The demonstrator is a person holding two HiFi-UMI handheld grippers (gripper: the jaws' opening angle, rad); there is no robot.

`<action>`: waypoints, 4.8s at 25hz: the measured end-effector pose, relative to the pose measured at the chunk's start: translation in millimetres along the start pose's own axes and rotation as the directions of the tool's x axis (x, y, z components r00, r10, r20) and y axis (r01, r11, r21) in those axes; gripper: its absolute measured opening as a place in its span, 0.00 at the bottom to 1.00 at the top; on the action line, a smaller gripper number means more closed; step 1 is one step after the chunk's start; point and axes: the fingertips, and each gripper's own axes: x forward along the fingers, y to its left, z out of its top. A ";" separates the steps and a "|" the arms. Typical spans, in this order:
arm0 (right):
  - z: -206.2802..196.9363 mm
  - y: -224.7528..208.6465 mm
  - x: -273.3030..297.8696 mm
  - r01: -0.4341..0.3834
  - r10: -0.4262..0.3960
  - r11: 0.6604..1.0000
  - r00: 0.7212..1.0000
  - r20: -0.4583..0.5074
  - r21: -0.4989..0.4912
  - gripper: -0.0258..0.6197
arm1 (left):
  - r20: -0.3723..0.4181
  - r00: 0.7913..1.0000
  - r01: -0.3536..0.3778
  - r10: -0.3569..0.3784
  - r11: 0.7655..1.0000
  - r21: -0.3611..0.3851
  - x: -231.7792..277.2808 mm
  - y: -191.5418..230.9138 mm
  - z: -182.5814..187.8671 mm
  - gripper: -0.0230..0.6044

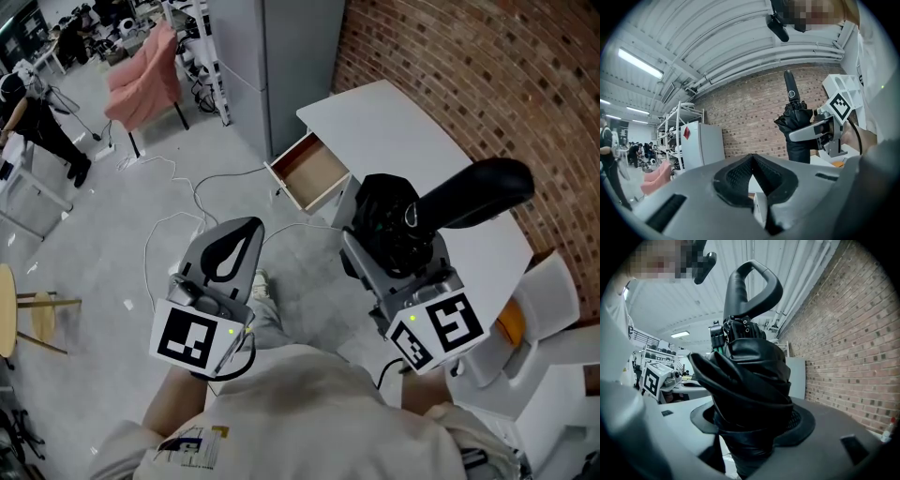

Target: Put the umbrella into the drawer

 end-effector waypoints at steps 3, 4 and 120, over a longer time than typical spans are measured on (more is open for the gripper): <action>-3.3 -9.9 26.6 0.005 -0.005 1.000 1.000 -0.020 -0.001 0.47 | -0.010 1.000 0.002 -0.002 1.000 -0.010 16.3 21.3 -7.6 0.05; -4.5 -13.6 35.9 0.007 -0.007 1.000 1.000 -0.027 0.002 0.47 | -0.014 1.000 0.004 -0.004 1.000 -0.013 22.2 28.7 -10.0 0.05; -771.1 -233.4 549.0 -0.010 0.198 0.979 0.265 -0.944 0.202 0.49 | -0.550 0.814 -0.183 -0.186 0.817 -0.547 405.7 278.9 -627.5 0.05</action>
